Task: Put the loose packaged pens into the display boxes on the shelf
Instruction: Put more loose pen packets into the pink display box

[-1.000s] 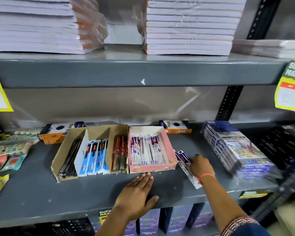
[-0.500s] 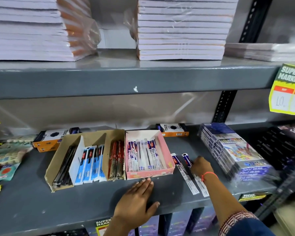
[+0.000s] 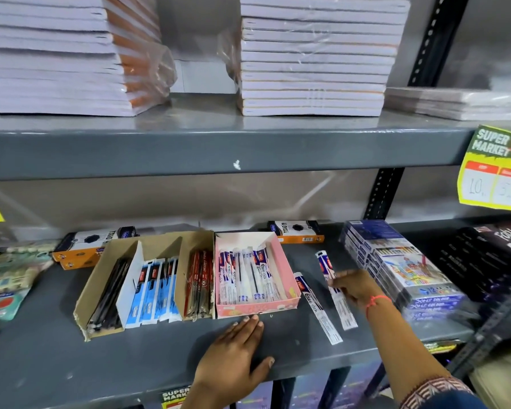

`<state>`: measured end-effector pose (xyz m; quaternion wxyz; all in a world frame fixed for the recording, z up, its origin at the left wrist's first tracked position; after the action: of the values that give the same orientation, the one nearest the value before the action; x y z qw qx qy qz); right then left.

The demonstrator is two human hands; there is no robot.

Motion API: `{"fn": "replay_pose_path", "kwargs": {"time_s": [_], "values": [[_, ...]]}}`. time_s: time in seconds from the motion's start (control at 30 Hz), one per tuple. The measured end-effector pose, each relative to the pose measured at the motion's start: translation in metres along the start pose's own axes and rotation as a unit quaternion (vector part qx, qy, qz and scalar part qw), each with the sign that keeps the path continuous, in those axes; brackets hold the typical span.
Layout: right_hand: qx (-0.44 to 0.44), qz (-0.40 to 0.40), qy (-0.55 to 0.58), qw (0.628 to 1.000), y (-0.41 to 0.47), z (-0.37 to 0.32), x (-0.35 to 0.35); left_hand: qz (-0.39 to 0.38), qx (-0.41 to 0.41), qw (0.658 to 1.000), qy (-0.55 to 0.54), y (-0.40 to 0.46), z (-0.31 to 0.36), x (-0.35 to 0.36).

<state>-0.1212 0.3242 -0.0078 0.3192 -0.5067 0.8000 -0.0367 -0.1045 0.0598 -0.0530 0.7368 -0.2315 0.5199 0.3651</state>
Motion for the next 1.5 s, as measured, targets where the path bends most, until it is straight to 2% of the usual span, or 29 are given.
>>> {"fn": "replay_pose_path", "kwargs": {"time_s": [0.13,0.23,0.4,0.67,0.77,0.83,0.9,1.0,1.17,1.33,1.5], "values": [[-0.033,-0.068,0.204,0.976,-0.012,-0.020,0.004,-0.001,0.005,1.000,-0.002,0.000,0.001,0.002],[-0.069,-0.123,0.260,0.955,-0.024,-0.035,0.012,-0.010,0.016,1.000,0.004,0.000,0.002,0.004],[-0.095,-0.162,0.272,0.944,-0.035,-0.050,0.021,0.013,-0.006,1.000,0.000,-0.001,-0.001,0.000],[-0.105,-0.145,0.218,0.959,-0.030,-0.066,0.036,0.009,0.010,1.000,0.003,-0.001,-0.002,0.004],[-0.109,-0.116,0.166,0.973,-0.025,-0.078,0.045,0.060,0.061,0.996,0.029,0.001,0.005,-0.005],[-0.100,-0.063,0.093,0.989,-0.015,-0.086,0.053,0.059,0.080,0.995,0.029,0.002,0.008,-0.005],[-0.108,-0.003,-0.017,0.994,-0.005,-0.095,0.063,0.001,0.019,1.000,-0.020,0.001,0.001,-0.001],[-0.130,0.066,-0.216,0.965,-0.002,-0.106,0.077,0.015,0.016,0.999,-0.036,0.001,-0.003,0.007],[-0.133,0.067,-0.360,0.921,0.002,-0.103,0.103,0.057,0.052,0.997,-0.024,0.004,-0.003,0.005],[-0.125,0.064,-0.414,0.899,0.008,-0.100,0.115,0.030,0.058,0.996,-0.060,0.003,-0.001,0.006],[-0.129,0.074,-0.446,0.882,0.007,-0.103,0.117,0.006,0.043,0.998,-0.044,0.002,-0.004,0.007]]}}
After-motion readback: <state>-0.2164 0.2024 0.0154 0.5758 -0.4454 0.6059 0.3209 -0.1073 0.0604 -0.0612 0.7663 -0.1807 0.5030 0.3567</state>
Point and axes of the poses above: each hand's wrist, its own y-axis towards the middle knuckle, its own x-axis out of the palm, z = x × y, the point moved 6 cm from there along y, towards the middle knuckle, and after that the axes turned 10 degrees about -y, right-handed, at the moved point
